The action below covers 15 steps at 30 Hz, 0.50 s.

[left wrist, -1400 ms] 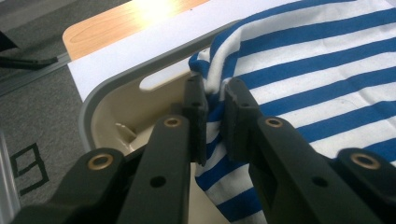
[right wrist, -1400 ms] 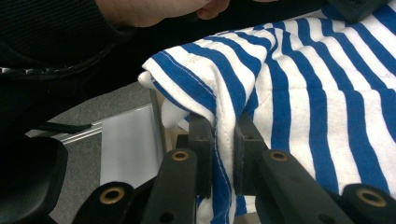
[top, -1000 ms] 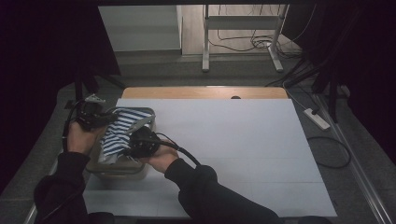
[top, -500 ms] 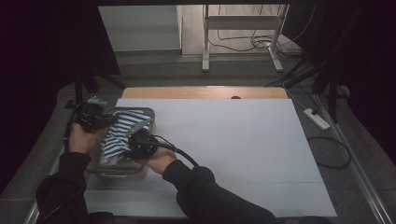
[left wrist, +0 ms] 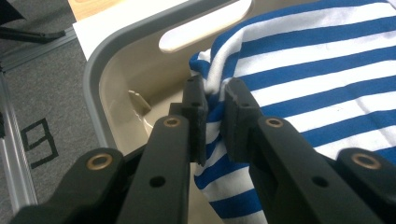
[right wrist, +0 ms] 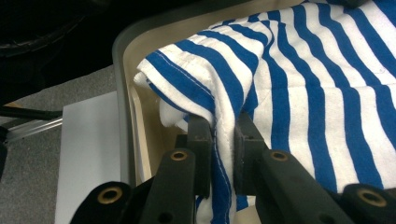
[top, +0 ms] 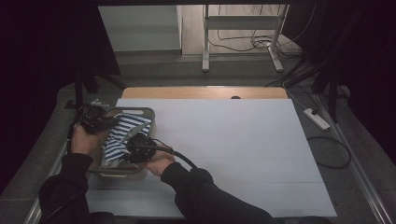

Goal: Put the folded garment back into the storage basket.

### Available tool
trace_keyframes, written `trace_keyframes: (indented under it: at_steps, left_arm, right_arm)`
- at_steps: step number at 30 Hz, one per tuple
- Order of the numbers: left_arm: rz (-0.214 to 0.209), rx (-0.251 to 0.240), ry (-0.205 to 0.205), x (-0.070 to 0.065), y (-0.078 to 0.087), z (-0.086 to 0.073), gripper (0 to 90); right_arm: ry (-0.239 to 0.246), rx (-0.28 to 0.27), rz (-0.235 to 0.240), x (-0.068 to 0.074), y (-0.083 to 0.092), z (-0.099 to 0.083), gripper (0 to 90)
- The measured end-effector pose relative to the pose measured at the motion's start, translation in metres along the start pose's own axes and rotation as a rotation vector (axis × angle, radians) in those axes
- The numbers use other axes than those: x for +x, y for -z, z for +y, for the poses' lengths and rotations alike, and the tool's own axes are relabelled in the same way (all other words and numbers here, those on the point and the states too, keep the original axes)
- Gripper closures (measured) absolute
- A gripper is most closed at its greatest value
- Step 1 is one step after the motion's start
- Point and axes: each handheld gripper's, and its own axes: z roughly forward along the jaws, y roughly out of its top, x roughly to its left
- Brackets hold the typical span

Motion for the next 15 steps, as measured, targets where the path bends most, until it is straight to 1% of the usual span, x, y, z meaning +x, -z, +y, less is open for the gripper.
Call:
trace_keyframes:
  at_steps: [6,9,11,13,14,15]
  left_arm:
    - [0.007,0.005,0.0,0.0,-0.004,-0.001,79.6]
    - [0.014,0.009,0.001,0.0,-0.006,-0.003,78.7]
    - [0.029,0.015,0.004,-0.001,-0.009,-0.004,76.0]
    - [0.052,0.032,0.003,-0.001,-0.012,-0.003,67.4]
    - [0.07,0.037,-0.003,-0.002,-0.012,-0.003,64.4]
    - [0.085,0.027,-0.004,-0.002,-0.012,-0.003,61.1]
  right_arm:
    - [0.02,0.013,-0.022,0.002,-0.004,-0.002,79.0]
    - [0.024,0.018,-0.031,0.004,-0.006,-0.003,76.9]
    - [0.029,0.019,-0.035,0.005,-0.008,-0.003,72.6]
    - [0.034,0.019,-0.029,0.007,-0.008,-0.003,64.2]
    - [0.034,0.02,-0.028,0.008,-0.009,-0.003,59.9]
    - [0.044,0.023,-0.036,0.008,-0.009,-0.003,57.0]
